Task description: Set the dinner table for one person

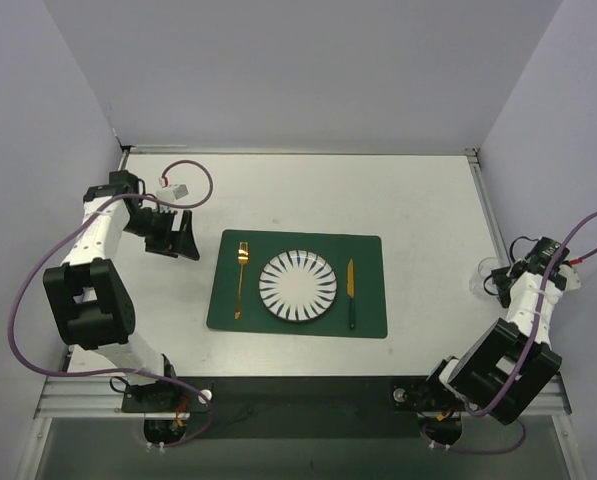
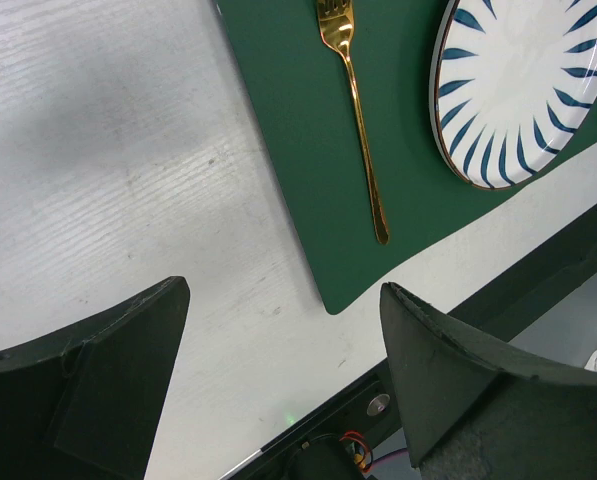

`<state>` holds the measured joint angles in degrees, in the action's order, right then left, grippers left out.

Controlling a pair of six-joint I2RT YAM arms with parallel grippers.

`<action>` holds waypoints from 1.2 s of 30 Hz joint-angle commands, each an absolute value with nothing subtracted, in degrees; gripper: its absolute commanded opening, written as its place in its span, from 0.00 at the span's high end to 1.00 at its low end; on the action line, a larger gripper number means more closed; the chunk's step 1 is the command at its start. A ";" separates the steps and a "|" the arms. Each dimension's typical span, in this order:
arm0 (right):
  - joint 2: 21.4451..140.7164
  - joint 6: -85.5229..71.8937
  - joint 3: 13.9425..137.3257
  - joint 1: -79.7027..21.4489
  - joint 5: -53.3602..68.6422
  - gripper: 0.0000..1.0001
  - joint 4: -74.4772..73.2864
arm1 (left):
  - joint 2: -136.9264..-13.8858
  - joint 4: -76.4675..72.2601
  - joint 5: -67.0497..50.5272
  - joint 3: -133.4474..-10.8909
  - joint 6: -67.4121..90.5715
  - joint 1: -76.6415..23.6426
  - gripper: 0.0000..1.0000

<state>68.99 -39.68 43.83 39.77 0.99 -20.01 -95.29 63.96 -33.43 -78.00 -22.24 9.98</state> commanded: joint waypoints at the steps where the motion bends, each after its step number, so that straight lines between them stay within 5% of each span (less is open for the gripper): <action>1: 70.57 -38.41 44.56 40.08 2.02 0.70 -17.84 | -94.66 62.58 -32.96 -80.33 -21.18 9.23 0.12; 8: 68.29 -35.51 43.86 39.90 2.81 1.00 -17.67 | -94.83 62.14 -33.05 -80.24 -21.53 9.14 0.12; 13: 64.61 -32.53 44.91 36.57 1.41 1.00 -19.07 | -94.40 62.23 -33.31 -79.72 -22.32 9.05 0.12; 23: 63.89 -30.06 55.44 14.52 -8.70 1.00 -26.36 | -92.11 62.66 -33.58 -77.52 -24.25 9.40 0.12; 36: 88.30 -28.04 75.13 -14.23 -3.69 1.00 -27.33 | -92.37 62.31 -33.58 -76.55 -24.61 9.58 0.12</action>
